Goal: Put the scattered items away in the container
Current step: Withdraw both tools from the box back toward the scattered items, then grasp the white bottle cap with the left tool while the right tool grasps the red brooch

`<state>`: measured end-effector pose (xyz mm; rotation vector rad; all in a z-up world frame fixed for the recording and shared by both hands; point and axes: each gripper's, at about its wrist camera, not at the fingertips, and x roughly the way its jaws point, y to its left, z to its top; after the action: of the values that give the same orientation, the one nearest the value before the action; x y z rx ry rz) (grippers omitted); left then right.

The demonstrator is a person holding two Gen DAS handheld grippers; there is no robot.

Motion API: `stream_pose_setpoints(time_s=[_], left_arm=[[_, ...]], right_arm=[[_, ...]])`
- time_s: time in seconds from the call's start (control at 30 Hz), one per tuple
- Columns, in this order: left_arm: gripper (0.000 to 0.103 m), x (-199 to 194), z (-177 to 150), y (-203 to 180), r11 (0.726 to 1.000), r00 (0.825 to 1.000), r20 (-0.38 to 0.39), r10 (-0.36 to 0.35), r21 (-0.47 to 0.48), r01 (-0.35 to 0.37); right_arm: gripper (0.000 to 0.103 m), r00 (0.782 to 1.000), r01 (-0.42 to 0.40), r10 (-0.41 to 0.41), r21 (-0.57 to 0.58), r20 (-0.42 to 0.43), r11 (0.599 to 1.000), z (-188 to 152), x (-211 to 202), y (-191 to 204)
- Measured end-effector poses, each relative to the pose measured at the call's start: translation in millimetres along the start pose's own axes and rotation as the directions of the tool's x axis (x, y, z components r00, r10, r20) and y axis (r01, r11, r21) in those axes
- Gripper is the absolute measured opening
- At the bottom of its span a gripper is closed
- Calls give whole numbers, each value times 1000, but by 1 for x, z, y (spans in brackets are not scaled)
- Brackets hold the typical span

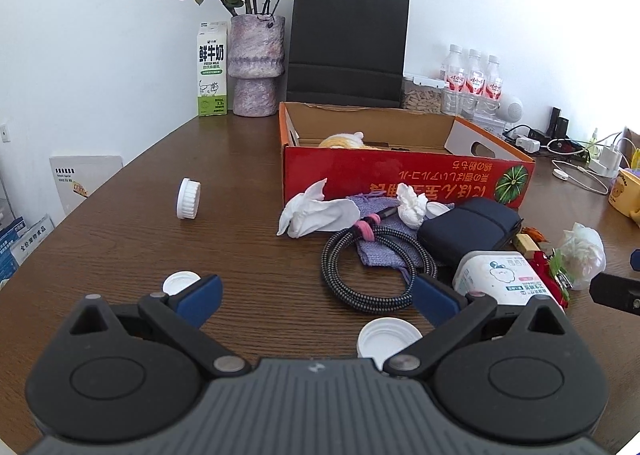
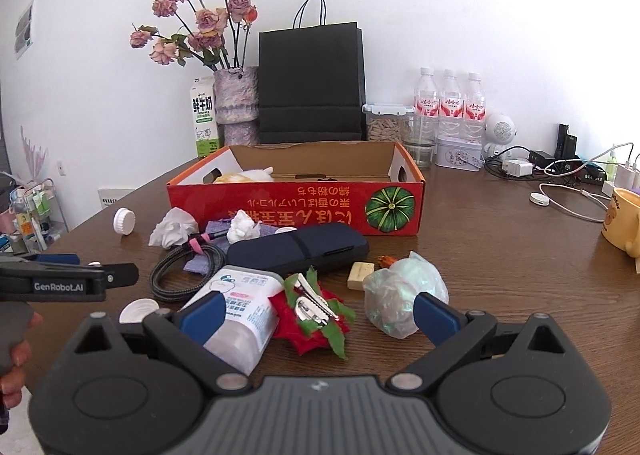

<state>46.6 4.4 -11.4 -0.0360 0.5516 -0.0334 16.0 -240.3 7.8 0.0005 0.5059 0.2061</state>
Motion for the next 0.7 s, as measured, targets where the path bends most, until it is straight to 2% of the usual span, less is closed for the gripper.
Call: stream_pose_setpoints(time_s=[0.7], left_arm=[[103,7,-14,-15,998,997,-78,-15,62,20]], right_arm=[[100,998,38,-36,40,-42,998,-13,7,-12]])
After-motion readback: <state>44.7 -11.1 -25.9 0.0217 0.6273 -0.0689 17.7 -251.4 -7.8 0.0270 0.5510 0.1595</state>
